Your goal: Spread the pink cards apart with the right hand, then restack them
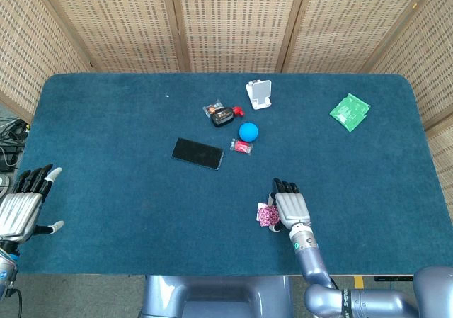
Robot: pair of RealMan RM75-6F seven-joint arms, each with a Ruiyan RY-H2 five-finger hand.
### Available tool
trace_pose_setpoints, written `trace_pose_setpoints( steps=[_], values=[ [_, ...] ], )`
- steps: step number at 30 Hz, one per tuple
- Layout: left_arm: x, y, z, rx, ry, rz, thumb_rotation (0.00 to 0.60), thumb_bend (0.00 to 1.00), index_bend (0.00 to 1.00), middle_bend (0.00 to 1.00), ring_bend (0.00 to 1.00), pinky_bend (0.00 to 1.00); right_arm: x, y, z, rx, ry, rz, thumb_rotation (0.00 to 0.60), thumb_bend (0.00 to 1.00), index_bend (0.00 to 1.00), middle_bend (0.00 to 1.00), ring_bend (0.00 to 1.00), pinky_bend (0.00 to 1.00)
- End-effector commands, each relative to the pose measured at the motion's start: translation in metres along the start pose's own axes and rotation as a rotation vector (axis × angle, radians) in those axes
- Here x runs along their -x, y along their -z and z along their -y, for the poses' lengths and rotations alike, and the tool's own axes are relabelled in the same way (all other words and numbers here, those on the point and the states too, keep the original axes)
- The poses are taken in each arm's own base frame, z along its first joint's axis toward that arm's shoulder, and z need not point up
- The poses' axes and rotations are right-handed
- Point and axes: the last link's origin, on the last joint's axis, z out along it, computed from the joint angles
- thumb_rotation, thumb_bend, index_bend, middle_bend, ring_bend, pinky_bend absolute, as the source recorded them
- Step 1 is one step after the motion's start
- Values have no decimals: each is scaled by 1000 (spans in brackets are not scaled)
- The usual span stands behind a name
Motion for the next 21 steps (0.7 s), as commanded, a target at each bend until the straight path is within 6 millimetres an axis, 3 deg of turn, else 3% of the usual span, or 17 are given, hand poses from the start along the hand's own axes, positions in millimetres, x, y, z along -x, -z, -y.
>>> trace_pose_setpoints(
  steps=[1,6,13,21],
  values=[
    [0,0,0,0,0,-1,600,0,0,0,0,0,0,0,1,-5,-4,-6,600,274,394,39,0,104],
    [0,0,1,-1,1,-1,600,0,0,0,0,0,-4,1,3,-17,-18,-25,600,275,318,33,0,104],
    [0,1,0,1,1,-1,600,0,0,0,0,0,-12,5,2,-25,-40,-36,600,274,315,32,0,104],
    [0,3,-2,5,-2,-13,600,0,0,0,0,0,-47,6,-16,-104,-40,-170,600,274,319,32,0,102]
  ],
)
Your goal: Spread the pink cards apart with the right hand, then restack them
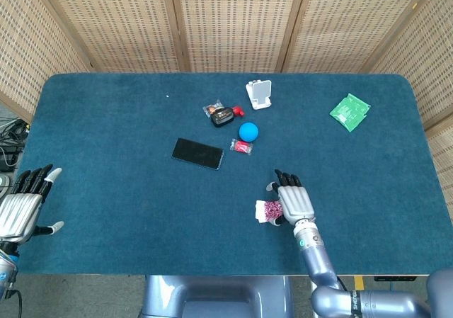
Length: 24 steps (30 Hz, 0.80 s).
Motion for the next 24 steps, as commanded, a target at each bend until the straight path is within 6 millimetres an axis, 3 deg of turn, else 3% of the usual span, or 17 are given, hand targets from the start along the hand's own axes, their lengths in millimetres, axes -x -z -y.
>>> trace_pose_setpoints(
  steps=[1,8,11,13,15,17,21,24],
  values=[
    [0,2,0,1,0,-10,600,0,0,0,0,0,-26,-3,-19,-64,38,-117,600,274,319,32,0,97],
    [-4,5,1,0,11,-53,600,0,0,0,0,0,-73,-5,-85,-189,210,-350,600,263,293,52,0,15],
    [-6,6,2,-5,17,-64,600,0,0,0,0,0,-88,4,-117,-198,271,-379,600,178,182,24,0,0],
    [-8,8,4,-8,19,-77,600,0,0,0,0,0,-95,17,-138,-184,319,-387,600,57,81,3,0,0],
    [-9,8,5,-9,20,-82,600,0,0,0,0,0,-97,25,-147,-175,353,-391,600,5,31,0,0,0],
    [-11,9,7,-16,23,-96,600,0,0,0,0,0,-99,50,-162,-155,444,-424,600,0,10,0,0,0],
    [-15,10,12,-24,31,-128,600,0,0,0,0,0,-95,92,-169,-136,413,-449,600,0,0,0,0,0],
    [-16,12,14,-22,36,-138,600,0,0,0,0,0,-94,109,-168,-115,370,-450,600,0,0,0,0,0]
  ],
)
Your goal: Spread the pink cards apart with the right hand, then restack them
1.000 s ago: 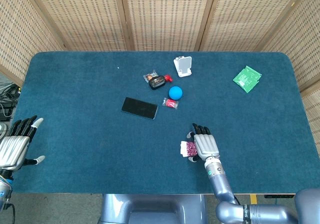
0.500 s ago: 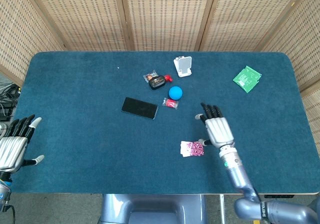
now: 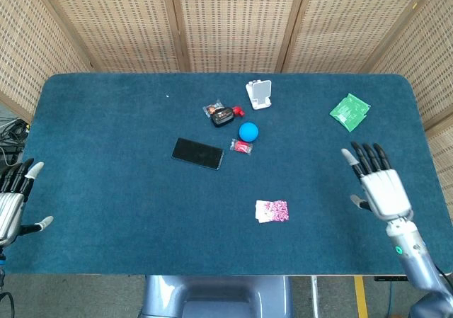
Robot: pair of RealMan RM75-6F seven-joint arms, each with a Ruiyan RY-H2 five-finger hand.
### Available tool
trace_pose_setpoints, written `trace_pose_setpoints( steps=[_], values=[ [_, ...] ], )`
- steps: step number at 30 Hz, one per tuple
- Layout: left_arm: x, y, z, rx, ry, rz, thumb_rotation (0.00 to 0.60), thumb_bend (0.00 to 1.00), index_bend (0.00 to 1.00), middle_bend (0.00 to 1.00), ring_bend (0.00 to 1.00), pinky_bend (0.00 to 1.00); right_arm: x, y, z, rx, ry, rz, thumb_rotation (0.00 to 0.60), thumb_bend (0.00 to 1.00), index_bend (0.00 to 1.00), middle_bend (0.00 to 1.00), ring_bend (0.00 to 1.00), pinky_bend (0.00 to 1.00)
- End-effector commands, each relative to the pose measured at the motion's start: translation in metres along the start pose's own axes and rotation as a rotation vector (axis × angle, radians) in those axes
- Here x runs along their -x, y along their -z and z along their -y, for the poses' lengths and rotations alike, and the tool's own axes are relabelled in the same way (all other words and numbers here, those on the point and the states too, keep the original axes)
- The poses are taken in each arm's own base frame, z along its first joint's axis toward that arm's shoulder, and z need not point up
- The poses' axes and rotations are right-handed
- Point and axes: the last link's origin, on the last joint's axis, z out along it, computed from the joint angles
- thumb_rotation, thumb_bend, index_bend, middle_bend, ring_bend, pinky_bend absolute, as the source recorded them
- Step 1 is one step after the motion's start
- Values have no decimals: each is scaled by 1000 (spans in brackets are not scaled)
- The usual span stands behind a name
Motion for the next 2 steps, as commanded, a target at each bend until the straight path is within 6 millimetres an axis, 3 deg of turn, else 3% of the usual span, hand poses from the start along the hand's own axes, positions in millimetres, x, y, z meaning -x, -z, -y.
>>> trace_pose_setpoints(
  steps=[1,2],
  values=[
    [-1,2,2,2,2,-8,600,0,0,0,0,0,-15,36,-1,35,-23,3,600,0,0,0,0,0],
    [-1,3,2,4,3,-8,600,0,0,0,0,0,-16,37,-1,39,-23,1,600,0,0,0,0,0]
  ],
)
